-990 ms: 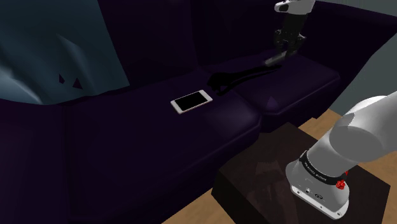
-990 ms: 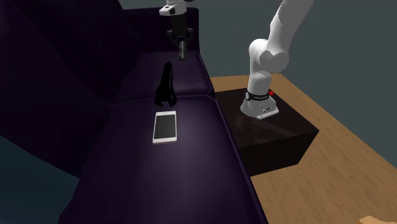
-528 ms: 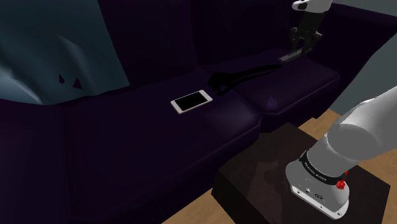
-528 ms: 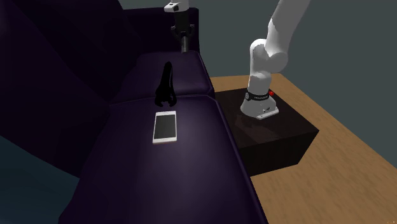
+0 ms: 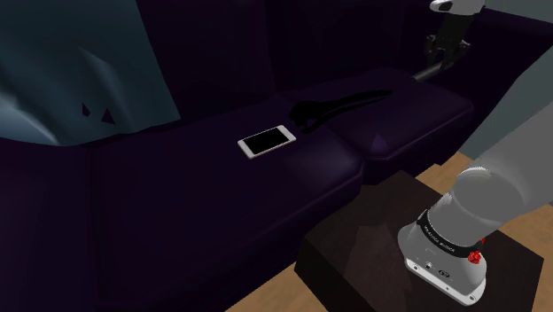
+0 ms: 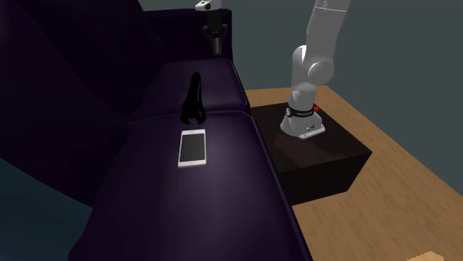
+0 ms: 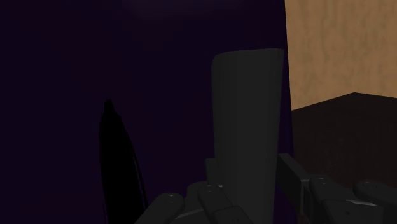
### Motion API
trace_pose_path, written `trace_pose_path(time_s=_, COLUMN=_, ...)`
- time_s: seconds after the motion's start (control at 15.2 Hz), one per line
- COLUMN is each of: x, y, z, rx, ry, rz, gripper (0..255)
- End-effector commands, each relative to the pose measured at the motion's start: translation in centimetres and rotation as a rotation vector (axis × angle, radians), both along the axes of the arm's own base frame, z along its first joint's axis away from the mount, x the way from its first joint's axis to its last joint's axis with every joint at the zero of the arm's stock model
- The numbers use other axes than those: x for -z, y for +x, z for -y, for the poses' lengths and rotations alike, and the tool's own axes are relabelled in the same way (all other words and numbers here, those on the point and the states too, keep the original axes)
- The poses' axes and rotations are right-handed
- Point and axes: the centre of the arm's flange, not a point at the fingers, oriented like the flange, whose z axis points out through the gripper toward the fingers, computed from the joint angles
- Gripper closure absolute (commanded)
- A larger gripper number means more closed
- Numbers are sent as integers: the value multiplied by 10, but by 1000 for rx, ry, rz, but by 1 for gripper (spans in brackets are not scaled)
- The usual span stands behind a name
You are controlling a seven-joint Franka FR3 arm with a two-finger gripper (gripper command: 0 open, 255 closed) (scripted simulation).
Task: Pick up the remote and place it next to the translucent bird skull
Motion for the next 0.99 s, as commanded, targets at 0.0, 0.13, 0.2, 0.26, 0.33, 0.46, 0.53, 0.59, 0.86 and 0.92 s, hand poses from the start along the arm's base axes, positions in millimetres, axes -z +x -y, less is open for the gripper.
trace_pose_path(time_s=0.0, x=1, y=-8, z=28, rx=-2, ry=-1, rz=0, gripper=255)
trace_pose_path(time_s=0.13, x=1, y=-14, z=46, rx=-2, ry=-1, rz=0, gripper=255)
trace_pose_path(time_s=0.2, x=7, y=-14, z=46, rx=-2, ry=-1, rz=0, gripper=255)
trace_pose_path(time_s=0.26, x=12, y=-14, z=46, rx=-2, ry=-1, rz=0, gripper=255)
trace_pose_path(time_s=0.33, x=17, y=-14, z=46, rx=-2, ry=-1, rz=0, gripper=255)
trace_pose_path(time_s=0.46, x=28, y=-14, z=46, rx=-2, ry=-1, rz=0, gripper=255)
trace_pose_path(time_s=0.53, x=33, y=-14, z=46, rx=-2, ry=-1, rz=0, gripper=255)
trace_pose_path(time_s=0.59, x=38, y=-14, z=46, rx=-2, ry=-1, rz=0, gripper=255)
trace_pose_path(time_s=0.86, x=59, y=-14, z=46, rx=-2, ry=-1, rz=0, gripper=255)
trace_pose_path(time_s=0.92, x=65, y=-14, z=46, rx=-2, ry=-1, rz=0, gripper=255)
